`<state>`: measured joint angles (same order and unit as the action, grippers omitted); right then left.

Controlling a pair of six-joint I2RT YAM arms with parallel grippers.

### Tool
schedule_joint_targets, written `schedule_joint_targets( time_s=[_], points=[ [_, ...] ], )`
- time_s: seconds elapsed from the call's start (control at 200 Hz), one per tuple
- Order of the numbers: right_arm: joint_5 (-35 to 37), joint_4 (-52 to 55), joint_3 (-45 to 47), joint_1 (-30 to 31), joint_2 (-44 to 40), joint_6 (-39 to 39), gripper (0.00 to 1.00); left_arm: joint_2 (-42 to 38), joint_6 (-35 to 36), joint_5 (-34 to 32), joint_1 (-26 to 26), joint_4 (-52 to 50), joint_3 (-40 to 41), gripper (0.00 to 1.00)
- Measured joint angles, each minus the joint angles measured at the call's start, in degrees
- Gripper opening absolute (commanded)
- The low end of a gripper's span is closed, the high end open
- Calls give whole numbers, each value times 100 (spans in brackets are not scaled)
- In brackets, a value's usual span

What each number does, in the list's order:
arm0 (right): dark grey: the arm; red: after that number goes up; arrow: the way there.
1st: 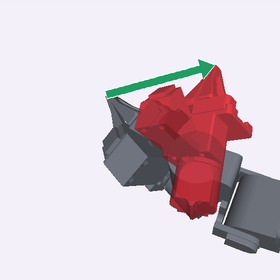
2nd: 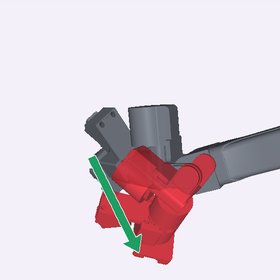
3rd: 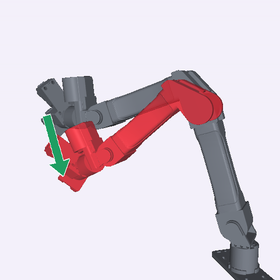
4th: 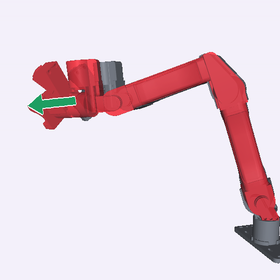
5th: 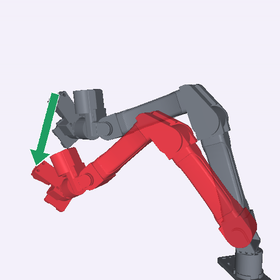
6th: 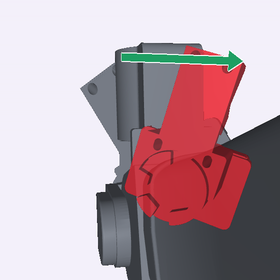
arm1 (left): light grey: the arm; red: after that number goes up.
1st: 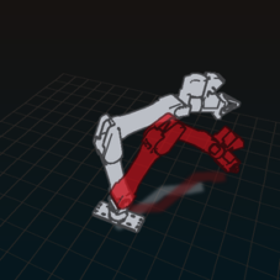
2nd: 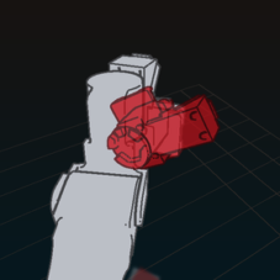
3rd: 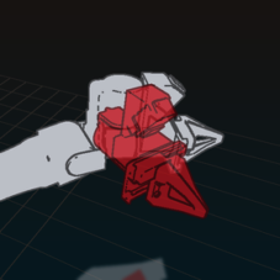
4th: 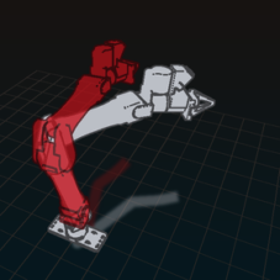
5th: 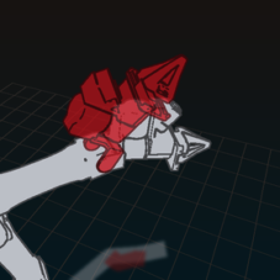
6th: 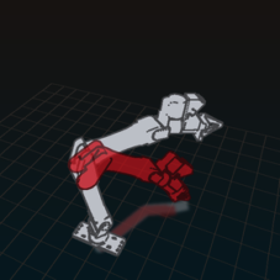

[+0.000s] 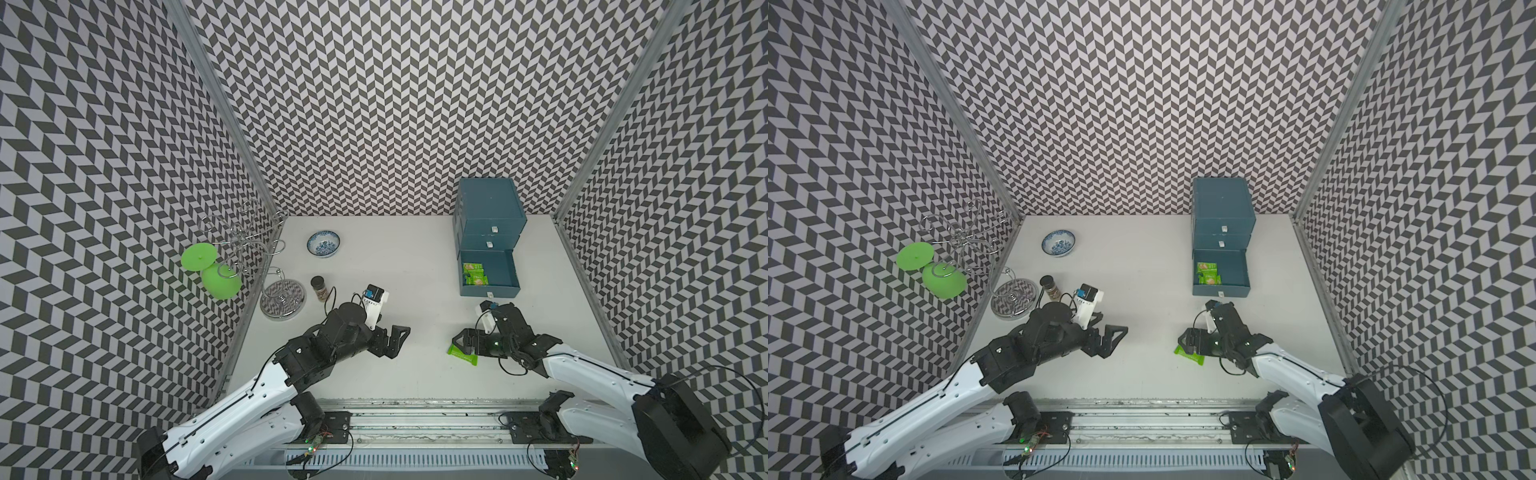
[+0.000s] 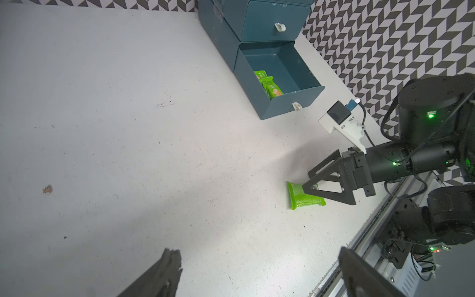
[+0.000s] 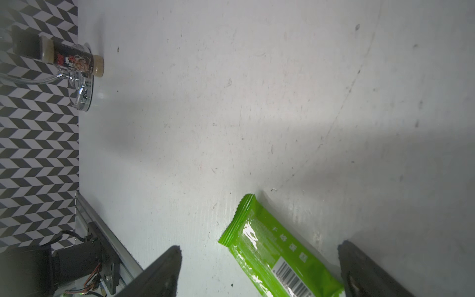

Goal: Place the cookies into the drawer by color
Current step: Pick up the cookie at the center of the board.

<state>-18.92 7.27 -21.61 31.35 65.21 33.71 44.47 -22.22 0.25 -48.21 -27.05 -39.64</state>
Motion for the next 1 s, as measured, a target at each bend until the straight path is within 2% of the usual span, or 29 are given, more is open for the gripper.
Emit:
schedule_joint_targets(
  time_s=[0.29,0.541,0.821,1.001],
  points=[
    [-85,20,2,219,4,22,93,-98,15,-61,2,2,37,99],
    [192,188,0,785,-79,208,90,-98,26,-61,2,4,44,99],
    [1318,553,-535,1515,498,531,87,-142,28,-85,2,2,59,99],
    [2232,907,-970,1969,1025,793,79,-208,28,-129,2,2,59,99]
  ],
)
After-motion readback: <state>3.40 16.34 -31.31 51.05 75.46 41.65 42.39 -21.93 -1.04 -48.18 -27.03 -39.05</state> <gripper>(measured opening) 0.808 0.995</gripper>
